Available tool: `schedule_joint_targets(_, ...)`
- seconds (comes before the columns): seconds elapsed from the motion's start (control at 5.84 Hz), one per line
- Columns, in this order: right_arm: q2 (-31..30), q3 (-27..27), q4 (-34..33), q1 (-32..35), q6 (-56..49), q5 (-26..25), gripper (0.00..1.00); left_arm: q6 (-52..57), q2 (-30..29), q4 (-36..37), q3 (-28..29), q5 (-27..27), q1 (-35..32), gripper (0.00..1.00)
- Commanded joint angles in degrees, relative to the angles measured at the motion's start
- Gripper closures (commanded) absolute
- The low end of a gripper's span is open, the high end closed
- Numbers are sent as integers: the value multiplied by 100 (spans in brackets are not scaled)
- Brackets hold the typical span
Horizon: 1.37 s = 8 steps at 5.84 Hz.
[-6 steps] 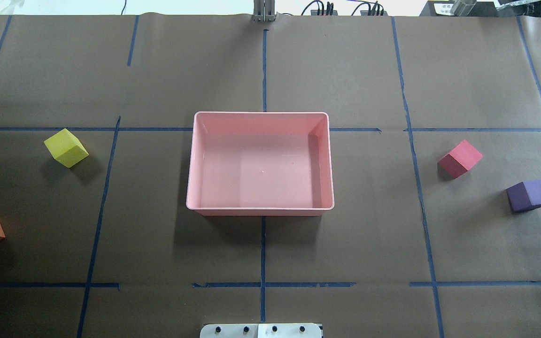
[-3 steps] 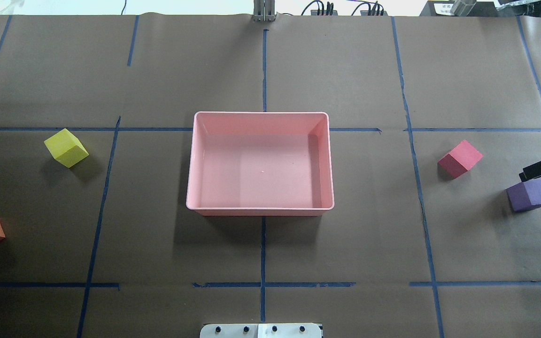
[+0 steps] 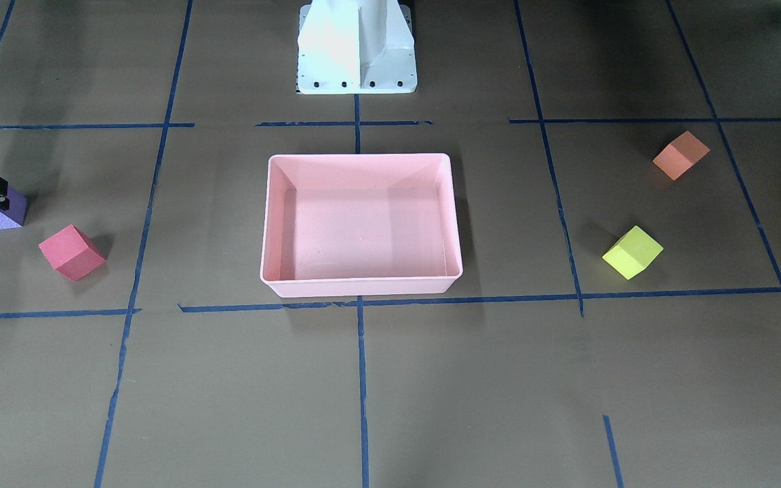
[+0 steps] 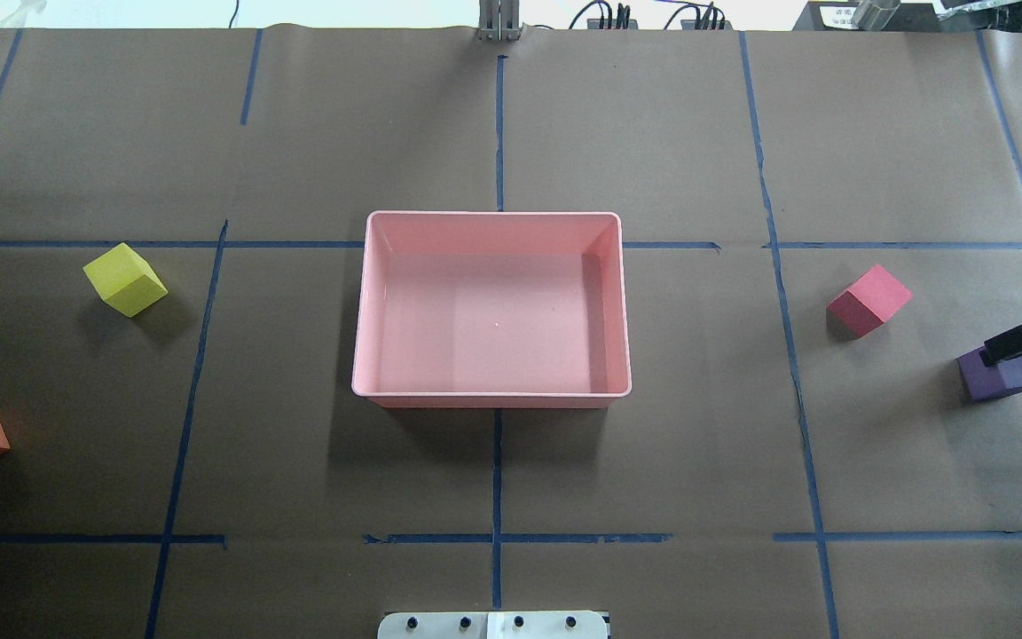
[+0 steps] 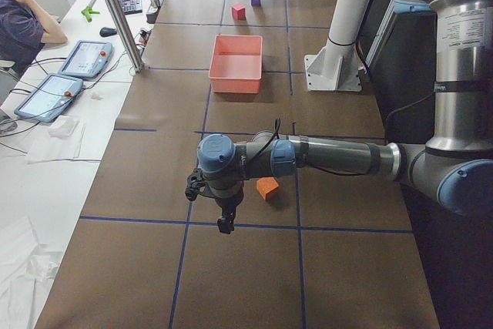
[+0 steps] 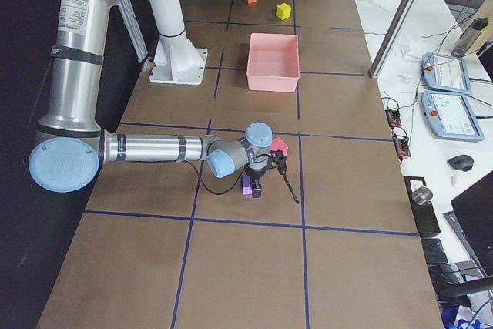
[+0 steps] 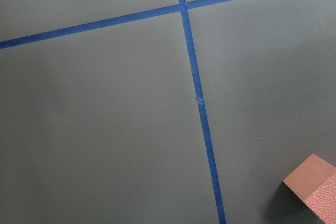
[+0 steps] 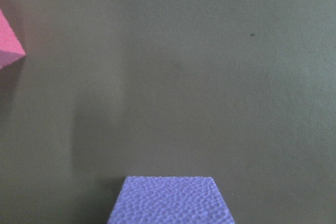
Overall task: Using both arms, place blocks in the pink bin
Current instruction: 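Lower the right gripper onto the purple cube and grasp it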
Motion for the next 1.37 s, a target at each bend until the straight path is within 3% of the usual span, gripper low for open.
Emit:
schedule_joint_targets(0.0, 4, -77, -17, -52, -46, -79, 48, 0, 0, 0, 1, 4, 0, 0)
schedule_joint_targets(0.17, 4, -68, -9, -52, -55, -97, 72, 0, 0, 0, -8, 4, 0, 0)
schedule_joint_targets(0.68, 91, 772, -87, -26, 50, 8, 74, 0, 0, 0, -25, 4, 0, 0)
schedule_joint_targets(0.86, 405, 1080, -444, -26, 512, 130, 74, 0, 0, 0, -26, 4, 0, 0)
schedule_joint_targets(1.2, 1449, 1783, -1988, -174, 1505, 140, 73, 0, 0, 0, -26, -5, 0, 0)
